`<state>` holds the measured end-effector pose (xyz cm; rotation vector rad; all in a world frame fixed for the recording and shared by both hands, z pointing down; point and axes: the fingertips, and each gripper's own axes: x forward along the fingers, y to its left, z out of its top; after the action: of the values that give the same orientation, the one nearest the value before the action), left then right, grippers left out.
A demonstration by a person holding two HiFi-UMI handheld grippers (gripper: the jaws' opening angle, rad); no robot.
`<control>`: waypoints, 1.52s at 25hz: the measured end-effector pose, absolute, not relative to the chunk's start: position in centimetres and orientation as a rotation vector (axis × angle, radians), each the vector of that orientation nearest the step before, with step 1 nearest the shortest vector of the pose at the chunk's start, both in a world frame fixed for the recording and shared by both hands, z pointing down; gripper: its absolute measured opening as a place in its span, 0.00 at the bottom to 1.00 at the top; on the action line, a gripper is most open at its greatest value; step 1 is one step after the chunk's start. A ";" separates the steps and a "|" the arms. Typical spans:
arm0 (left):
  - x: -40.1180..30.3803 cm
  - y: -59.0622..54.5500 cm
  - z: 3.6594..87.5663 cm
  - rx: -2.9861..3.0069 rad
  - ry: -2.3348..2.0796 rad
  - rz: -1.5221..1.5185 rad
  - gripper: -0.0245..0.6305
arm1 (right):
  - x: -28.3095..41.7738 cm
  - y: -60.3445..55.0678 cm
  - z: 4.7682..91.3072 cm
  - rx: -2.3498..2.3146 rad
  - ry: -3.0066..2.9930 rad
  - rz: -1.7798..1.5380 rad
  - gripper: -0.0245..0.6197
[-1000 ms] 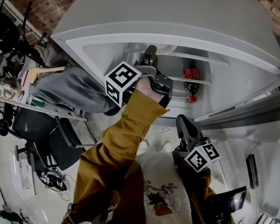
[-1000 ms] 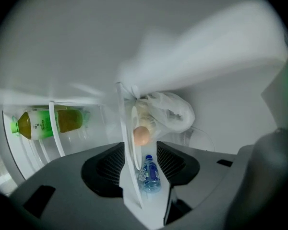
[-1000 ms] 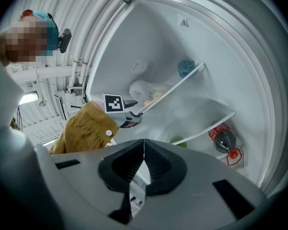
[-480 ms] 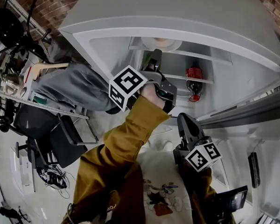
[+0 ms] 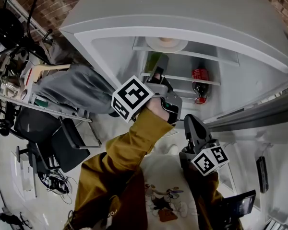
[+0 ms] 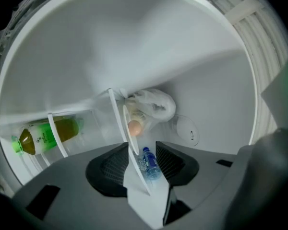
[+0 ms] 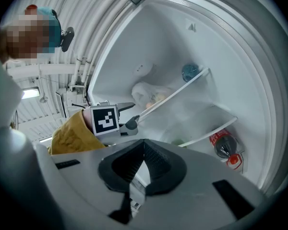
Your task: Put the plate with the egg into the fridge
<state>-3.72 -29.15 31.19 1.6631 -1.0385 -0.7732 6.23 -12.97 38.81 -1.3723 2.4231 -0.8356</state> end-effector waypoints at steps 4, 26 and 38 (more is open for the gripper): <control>-3.7 -28.6 30.8 1.727 -1.046 -0.768 0.26 | 6.4 -13.3 38.8 -1.384 2.418 -0.831 0.05; -4.0 -20.9 29.6 2.396 -1.312 -0.521 0.05 | 6.2 -13.9 38.6 -1.454 2.439 -0.732 0.05; -2.8 -15.6 33.2 2.576 -1.331 -0.223 0.05 | 6.7 -13.7 38.2 -1.511 2.470 -0.630 0.05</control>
<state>-2.80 -15.58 33.19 2.5758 -1.3314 -0.2228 6.74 -13.67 38.24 -1.5107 2.4698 -0.6301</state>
